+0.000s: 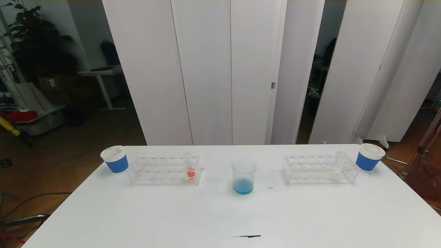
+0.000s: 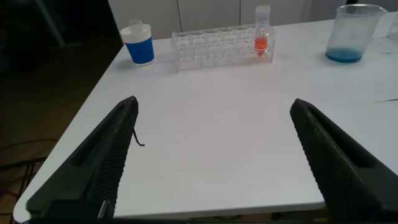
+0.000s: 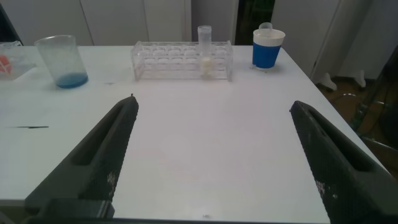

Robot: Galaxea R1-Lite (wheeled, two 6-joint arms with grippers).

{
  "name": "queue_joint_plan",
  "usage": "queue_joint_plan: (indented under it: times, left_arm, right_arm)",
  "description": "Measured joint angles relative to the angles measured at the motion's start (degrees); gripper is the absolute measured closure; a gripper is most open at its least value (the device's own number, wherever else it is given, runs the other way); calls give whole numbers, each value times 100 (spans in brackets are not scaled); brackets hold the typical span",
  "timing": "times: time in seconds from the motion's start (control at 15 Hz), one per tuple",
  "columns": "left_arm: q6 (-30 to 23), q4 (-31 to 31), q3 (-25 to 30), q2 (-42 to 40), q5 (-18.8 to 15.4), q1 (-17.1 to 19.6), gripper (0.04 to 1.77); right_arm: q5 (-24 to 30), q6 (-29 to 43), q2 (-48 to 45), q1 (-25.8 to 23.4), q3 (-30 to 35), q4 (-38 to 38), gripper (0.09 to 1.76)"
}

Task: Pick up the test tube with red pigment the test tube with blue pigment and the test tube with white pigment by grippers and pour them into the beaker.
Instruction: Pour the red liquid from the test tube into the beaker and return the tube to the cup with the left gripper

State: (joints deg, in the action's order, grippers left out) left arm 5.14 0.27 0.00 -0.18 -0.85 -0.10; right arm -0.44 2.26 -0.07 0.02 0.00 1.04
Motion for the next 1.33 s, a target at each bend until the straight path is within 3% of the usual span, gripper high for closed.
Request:
queue_joint_plan:
  times: [1.33]
  left_arm:
    - [-20,48,-182,9,-82,0,7]
  right_arm:
    - [0,-6,0,0,0,0,10]
